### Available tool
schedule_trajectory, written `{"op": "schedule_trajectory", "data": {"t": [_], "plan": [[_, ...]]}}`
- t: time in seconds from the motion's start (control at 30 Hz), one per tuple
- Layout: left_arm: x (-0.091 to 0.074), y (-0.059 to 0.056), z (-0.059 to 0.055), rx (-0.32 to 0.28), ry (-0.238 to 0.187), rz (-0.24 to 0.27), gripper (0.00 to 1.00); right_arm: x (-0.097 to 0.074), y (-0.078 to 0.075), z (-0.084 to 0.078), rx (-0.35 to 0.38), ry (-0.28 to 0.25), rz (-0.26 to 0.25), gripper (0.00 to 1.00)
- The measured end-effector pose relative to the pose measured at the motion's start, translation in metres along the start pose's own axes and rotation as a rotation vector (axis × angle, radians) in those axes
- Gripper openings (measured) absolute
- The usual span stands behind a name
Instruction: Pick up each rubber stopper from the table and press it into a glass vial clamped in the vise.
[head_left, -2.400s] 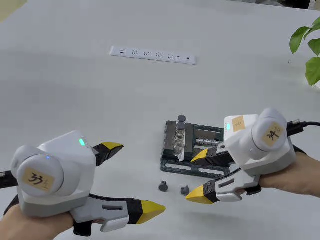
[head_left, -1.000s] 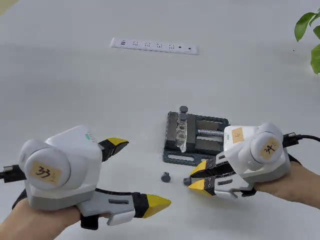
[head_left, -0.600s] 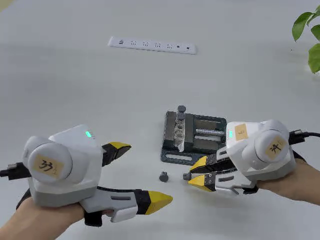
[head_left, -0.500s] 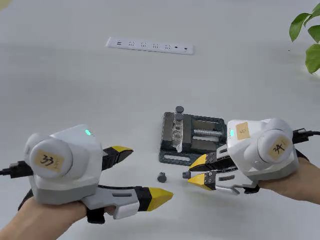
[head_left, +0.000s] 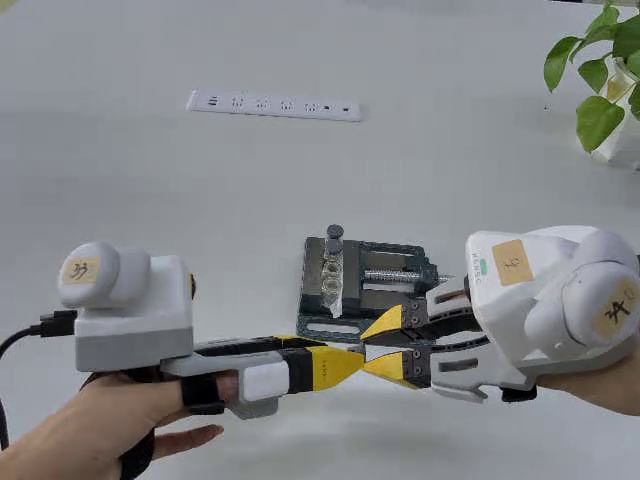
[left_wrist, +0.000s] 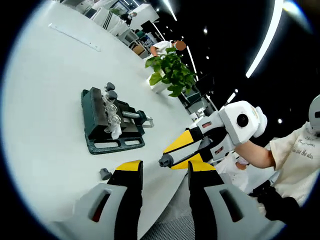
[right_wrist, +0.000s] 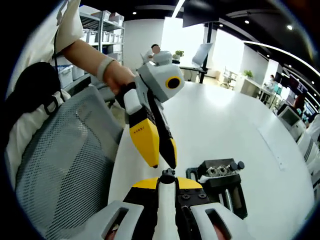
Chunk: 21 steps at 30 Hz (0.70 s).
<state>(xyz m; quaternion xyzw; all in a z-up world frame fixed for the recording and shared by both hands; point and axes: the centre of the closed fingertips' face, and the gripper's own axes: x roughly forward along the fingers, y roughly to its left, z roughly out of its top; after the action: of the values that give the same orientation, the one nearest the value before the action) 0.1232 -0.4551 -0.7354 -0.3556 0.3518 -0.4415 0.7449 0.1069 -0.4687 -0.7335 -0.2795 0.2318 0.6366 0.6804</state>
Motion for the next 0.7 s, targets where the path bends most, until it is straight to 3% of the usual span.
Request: {"op": "schedule_trajectory", "data": {"t": [0.07,0.13,0.27,0.33,0.4,0.43,0.7], "plan": [[-0.002,0.003,-0.002,-0.013,0.003,-0.001,0.32,-0.004,0.003,0.006,-0.005,-0.018,0.01,0.07],[-0.003,-0.007,-0.004,-0.072,0.003,-0.067,0.29,-0.008,0.004,0.012,-0.01,-0.036,0.012,0.07],[-0.009,-0.015,-0.001,-0.127,-0.024,-0.125,0.25,-0.015,0.007,0.026,-0.009,-0.079,0.021,0.07],[-0.011,-0.026,-0.002,-0.174,-0.019,-0.181,0.26,-0.018,0.008,0.033,-0.006,-0.108,0.027,0.07],[-0.012,-0.034,-0.002,-0.19,-0.017,-0.217,0.26,-0.019,0.011,0.038,-0.001,-0.124,0.04,0.07],[-0.013,-0.038,-0.003,-0.167,-0.008,-0.242,0.25,-0.018,0.012,0.038,-0.006,-0.126,0.047,0.07],[-0.013,-0.045,-0.001,-0.198,-0.016,-0.263,0.14,-0.018,0.016,0.043,-0.009,-0.143,0.069,0.07]]}}
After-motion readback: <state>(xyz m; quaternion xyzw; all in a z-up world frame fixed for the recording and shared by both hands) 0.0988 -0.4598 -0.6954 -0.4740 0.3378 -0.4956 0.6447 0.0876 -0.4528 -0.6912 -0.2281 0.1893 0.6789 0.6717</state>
